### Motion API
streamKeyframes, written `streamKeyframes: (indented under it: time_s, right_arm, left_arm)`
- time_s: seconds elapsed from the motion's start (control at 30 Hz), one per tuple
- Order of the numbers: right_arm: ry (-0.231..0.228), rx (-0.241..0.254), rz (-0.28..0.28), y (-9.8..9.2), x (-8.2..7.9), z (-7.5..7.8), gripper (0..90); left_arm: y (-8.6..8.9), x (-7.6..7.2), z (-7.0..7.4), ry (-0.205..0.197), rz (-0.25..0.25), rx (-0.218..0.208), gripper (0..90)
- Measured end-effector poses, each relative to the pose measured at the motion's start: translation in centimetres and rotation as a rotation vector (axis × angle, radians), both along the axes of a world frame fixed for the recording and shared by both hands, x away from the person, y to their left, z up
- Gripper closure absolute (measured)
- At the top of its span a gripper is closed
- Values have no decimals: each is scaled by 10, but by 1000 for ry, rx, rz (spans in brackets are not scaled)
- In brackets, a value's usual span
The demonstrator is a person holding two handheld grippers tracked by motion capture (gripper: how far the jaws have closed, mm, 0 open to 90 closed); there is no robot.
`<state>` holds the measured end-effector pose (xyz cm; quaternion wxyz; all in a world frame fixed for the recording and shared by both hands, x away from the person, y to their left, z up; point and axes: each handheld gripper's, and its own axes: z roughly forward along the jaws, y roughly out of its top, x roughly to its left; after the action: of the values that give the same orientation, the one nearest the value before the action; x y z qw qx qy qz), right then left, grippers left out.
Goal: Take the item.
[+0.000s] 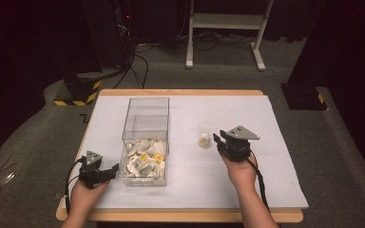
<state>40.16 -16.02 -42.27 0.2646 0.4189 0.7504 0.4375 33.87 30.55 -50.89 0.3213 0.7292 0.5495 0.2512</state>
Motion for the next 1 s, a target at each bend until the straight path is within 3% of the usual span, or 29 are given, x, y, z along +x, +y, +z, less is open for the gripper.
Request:
streamKeyframes:
  time_s: [0.53, 1.0]
  right_arm:
    - [31, -26, -29, -11, -18, -25, 565]
    - [85, -65, -99, -45, -37, -51, 514]
  left_arm:
    - [0, 0, 0, -1, 1, 0, 234]
    - [0, 0, 0, -1, -1, 4, 234]
